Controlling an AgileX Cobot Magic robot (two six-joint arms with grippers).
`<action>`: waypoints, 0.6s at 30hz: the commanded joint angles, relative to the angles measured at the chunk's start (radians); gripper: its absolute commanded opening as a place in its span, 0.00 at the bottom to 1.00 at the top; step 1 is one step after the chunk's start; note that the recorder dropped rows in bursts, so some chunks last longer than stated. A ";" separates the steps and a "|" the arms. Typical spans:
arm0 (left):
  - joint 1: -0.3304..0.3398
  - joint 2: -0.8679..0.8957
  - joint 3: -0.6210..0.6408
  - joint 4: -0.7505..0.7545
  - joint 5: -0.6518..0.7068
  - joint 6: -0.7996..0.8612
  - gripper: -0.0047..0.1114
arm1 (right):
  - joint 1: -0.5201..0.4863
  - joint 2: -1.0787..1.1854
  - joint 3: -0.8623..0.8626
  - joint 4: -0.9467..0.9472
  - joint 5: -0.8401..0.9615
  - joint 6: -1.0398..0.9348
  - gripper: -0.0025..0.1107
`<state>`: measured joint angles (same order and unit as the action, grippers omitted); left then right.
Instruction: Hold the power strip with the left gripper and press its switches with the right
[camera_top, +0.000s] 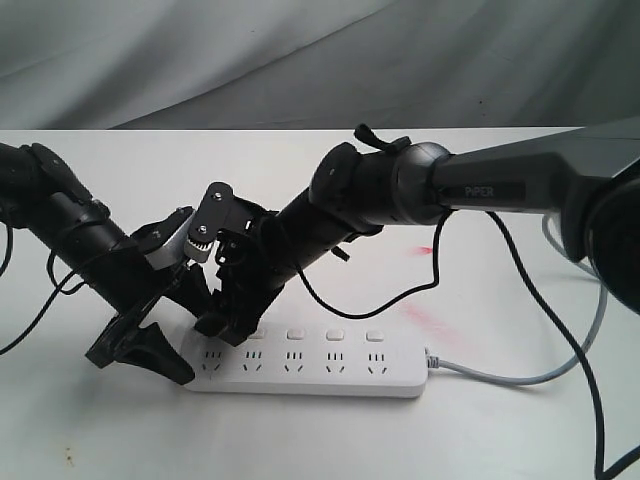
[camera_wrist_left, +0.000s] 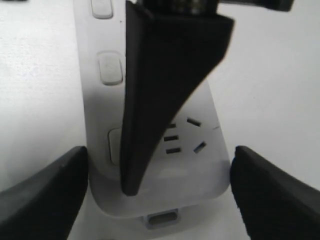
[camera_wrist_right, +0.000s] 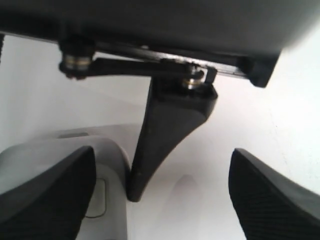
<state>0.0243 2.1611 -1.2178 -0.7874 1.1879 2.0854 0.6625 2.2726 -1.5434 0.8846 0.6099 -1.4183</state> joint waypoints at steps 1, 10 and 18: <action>-0.005 0.008 0.007 0.022 -0.091 0.009 0.56 | -0.003 0.022 0.012 -0.152 -0.005 0.022 0.63; -0.005 0.008 0.007 0.022 -0.091 0.009 0.56 | -0.003 0.022 0.012 -0.224 0.023 0.062 0.63; -0.005 0.008 0.007 0.022 -0.091 0.009 0.56 | -0.007 -0.058 0.012 -0.135 0.029 0.067 0.63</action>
<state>0.0243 2.1611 -1.2178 -0.7900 1.1837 2.0854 0.6625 2.2479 -1.5475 0.7946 0.6272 -1.3311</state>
